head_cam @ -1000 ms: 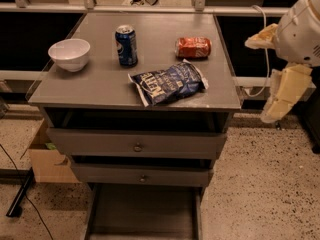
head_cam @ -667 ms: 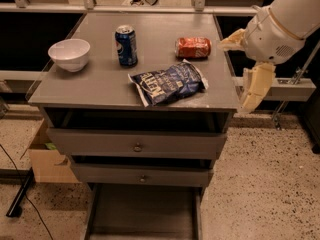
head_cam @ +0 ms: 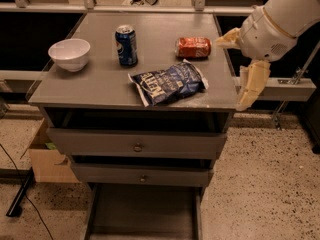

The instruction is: Place blue chip bag into bottom drawer

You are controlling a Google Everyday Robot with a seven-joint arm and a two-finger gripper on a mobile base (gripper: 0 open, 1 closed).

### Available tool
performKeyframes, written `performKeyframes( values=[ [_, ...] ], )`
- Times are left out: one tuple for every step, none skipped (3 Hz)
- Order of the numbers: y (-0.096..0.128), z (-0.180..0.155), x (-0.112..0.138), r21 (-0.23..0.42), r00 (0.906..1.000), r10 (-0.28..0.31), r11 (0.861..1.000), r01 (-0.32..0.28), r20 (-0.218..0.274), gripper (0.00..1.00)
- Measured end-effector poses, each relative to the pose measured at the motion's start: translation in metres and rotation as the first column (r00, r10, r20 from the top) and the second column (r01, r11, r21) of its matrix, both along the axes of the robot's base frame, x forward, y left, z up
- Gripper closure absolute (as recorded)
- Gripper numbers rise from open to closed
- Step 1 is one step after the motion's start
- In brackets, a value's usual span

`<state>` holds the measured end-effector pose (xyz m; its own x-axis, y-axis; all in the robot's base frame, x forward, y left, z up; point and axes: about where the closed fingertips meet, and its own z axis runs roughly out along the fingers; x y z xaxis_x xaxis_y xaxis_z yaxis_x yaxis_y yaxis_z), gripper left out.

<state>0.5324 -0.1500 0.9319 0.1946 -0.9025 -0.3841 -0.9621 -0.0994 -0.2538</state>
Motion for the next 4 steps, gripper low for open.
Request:
performKeyframes(
  values=[
    [0.01,-0.011,0.027,0.016,0.9964,0.084,0.996,-0.084,-0.013,0.0],
    [0.019,-0.022,0.054,0.04,0.9887,0.148,0.988,-0.147,-0.022,0.0],
    [0.029,-0.034,0.08,0.062,0.981,0.193,0.98,-0.191,-0.023,0.0],
    [0.031,-0.035,0.081,0.063,0.9817,0.19,0.98,-0.188,-0.018,0.0]
  ],
)
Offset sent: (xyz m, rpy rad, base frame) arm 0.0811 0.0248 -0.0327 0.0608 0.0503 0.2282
